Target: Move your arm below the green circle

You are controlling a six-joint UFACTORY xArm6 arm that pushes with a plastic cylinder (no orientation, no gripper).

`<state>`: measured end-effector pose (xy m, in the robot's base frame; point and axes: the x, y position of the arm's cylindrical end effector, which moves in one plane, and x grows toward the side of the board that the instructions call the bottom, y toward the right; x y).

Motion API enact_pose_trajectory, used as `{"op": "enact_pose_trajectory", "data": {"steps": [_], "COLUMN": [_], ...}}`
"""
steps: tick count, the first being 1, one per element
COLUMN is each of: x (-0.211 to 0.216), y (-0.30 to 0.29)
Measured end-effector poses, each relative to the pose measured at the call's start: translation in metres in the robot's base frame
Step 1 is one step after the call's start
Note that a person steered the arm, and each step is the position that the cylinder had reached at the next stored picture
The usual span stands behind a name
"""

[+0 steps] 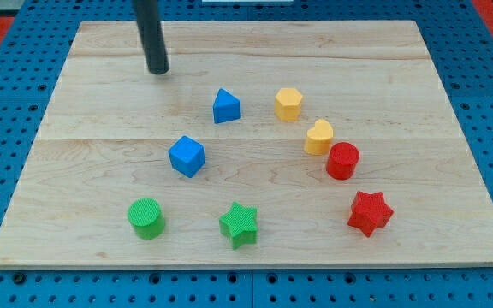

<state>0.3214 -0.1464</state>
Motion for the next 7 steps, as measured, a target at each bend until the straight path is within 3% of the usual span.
{"op": "enact_pose_trajectory", "data": {"steps": [2, 3, 4, 6, 7], "x": [0.133, 0.227, 0.283, 0.294, 0.27], "y": [-0.069, -0.071, -0.037, 0.028, 0.021]}}
